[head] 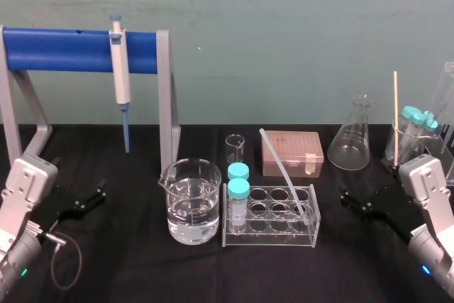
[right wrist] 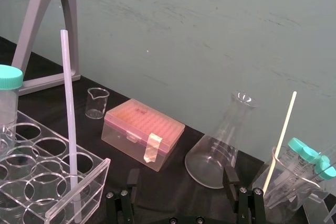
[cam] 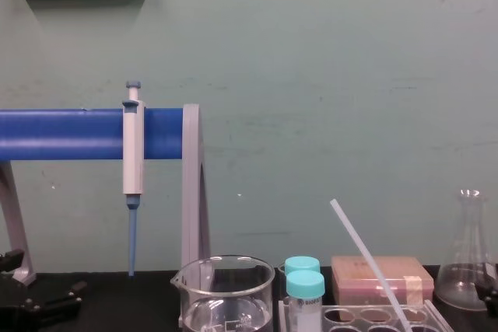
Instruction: Pick up the stirring rod with one hand, then place it down.
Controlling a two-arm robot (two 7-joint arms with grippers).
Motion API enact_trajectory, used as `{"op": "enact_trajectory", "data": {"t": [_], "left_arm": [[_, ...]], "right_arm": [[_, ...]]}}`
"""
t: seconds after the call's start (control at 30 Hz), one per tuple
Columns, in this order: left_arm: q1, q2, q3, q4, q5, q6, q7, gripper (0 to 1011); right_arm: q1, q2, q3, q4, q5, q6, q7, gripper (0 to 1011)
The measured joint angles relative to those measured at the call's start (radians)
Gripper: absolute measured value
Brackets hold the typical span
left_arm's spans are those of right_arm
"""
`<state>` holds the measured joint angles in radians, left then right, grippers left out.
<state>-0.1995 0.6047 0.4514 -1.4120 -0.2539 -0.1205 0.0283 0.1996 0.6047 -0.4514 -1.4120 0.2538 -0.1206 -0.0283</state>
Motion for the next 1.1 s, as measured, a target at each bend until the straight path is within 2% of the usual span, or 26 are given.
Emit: {"op": "enact_trajectory", "data": {"t": [1.1], "left_arm": [[0.000, 0.000, 0.000, 0.000, 0.000, 0.000, 0.000, 1000]], "right_arm": [[0.000, 0.000, 0.000, 0.000, 0.000, 0.000, 0.000, 1003]]}}
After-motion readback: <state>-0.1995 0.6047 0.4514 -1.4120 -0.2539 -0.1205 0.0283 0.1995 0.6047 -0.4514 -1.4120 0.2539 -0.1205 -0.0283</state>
